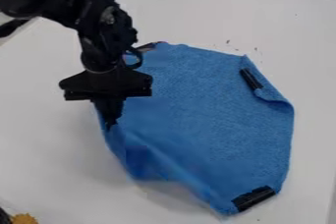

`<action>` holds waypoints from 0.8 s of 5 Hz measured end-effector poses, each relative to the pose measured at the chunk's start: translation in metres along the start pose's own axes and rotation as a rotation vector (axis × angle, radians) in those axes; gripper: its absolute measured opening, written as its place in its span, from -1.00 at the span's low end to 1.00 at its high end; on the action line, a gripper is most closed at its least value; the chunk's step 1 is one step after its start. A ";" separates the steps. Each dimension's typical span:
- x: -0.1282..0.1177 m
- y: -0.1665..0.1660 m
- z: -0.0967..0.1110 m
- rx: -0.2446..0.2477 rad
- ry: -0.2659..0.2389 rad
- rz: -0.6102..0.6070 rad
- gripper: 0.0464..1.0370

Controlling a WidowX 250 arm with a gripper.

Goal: Unfold the cloth from top right to bottom left

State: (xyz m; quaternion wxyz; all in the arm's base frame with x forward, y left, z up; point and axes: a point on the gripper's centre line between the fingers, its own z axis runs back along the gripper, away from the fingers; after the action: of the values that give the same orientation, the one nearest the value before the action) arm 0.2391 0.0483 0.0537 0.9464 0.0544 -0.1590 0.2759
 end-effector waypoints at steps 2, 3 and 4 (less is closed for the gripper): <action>-0.023 0.020 -0.016 -0.002 0.029 0.038 -0.98; -0.035 0.033 -0.022 0.010 0.045 0.057 -0.94; -0.041 0.039 -0.021 0.015 0.020 0.079 -0.62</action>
State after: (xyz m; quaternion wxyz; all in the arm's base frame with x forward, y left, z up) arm 0.1908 0.0648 0.0205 0.9359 0.0524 -0.1494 0.3147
